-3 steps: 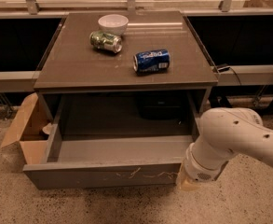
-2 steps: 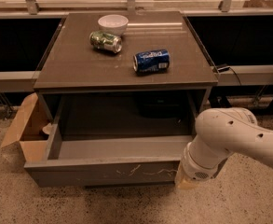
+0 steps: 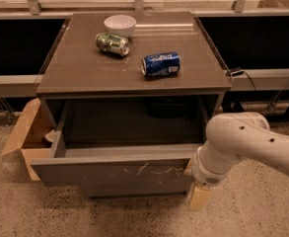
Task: Close top drawer
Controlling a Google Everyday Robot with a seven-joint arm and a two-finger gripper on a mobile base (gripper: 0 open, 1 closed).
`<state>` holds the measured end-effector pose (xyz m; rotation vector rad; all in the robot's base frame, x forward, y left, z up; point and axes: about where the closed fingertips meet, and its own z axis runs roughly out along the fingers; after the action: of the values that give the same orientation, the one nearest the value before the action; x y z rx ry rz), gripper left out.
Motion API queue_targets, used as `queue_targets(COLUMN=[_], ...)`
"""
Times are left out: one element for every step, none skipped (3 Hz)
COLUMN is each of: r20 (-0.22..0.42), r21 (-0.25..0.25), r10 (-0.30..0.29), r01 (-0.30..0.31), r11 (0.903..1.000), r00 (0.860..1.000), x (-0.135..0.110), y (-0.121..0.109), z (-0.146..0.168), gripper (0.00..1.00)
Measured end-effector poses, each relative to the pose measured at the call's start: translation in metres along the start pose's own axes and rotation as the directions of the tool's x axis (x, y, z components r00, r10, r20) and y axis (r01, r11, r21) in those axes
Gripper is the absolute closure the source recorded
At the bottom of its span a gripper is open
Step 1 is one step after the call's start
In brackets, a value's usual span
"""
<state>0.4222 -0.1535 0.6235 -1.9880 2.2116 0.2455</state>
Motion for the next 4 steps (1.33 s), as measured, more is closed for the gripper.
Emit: queue_targets(r20=[0.056,0.102,0.167,0.194], r21=[0.002,0.004,0.044,0.083], r10=[-0.013,-0.006,-0.019,-0.037], r01=[0.013,0.005,0.011,0.021], r11=[0.9999,1.0,0.999,0.9963], r00=[0.998,0.995,0.986,0.98], x=[0.01,0.017,0.02,0.02], y=[-0.025,-0.038,-0.063,-0.081], z=[0.02,0.028,0.018,0.005], gripper=[0.0,0.0,0.24,0.11])
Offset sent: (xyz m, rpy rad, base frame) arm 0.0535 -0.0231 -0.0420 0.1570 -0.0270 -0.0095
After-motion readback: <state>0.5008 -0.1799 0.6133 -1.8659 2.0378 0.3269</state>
